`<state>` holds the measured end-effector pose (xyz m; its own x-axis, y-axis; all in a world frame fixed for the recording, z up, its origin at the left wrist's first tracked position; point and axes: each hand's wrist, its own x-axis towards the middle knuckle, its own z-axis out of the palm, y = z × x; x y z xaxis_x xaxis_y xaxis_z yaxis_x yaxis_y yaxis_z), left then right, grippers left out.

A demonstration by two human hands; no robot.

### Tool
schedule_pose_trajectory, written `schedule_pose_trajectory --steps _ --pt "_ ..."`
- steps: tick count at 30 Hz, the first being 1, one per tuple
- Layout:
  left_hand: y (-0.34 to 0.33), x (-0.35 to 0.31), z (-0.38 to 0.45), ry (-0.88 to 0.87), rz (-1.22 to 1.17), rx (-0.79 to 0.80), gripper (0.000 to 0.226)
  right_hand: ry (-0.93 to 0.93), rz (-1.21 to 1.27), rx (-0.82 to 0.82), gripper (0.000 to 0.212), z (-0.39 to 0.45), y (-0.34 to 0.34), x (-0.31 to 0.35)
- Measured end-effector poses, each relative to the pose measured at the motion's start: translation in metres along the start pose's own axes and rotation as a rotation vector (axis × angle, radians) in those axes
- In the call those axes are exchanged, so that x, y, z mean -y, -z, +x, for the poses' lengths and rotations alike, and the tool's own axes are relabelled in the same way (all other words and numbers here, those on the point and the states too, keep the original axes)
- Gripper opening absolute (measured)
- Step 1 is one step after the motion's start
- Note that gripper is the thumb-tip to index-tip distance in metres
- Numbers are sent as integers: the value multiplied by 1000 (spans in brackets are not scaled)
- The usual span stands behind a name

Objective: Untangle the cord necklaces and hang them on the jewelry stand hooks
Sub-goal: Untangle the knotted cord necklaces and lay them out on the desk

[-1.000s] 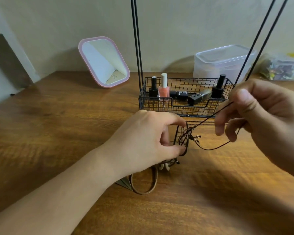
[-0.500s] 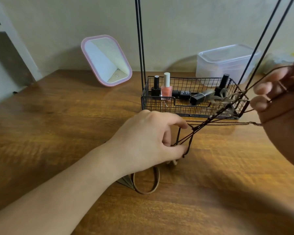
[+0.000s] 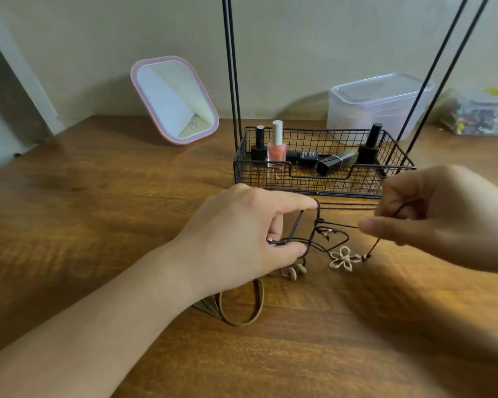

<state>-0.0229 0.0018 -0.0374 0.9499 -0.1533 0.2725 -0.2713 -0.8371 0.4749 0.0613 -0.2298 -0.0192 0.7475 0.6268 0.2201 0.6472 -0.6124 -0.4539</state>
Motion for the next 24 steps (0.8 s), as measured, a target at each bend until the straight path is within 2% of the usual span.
schedule_pose_trajectory --steps 4,7,8,12,16,17,19,21,23,24 --pt "-1 0 0 22 16 18 55 30 -131 140 33 -3 -4 8" --pt "-2 1 1 39 28 16 55 67 -320 187 50 -2 -12 9" --pt "-2 2 1 43 30 14 54 88 -348 196 49 -1 -15 12" --pt "-2 2 2 51 43 23 55 89 -351 285 21 1 -23 12" --pt "-2 5 3 58 50 27 55 96 -296 383 13 -1 -23 1" --pt "-2 6 3 58 51 29 55 116 -242 402 13 -1 -20 -1" --pt "-2 7 4 55 52 34 55 185 -16 329 13 0 -10 -6" --pt "-1 7 4 45 48 35 55 265 325 163 16 2 1 -11" --pt "0 7 2 21 32 19 53 281 685 -40 22 3 10 -12" --pt "0 6 2 9 14 4 52 278 790 -128 23 4 11 -14"
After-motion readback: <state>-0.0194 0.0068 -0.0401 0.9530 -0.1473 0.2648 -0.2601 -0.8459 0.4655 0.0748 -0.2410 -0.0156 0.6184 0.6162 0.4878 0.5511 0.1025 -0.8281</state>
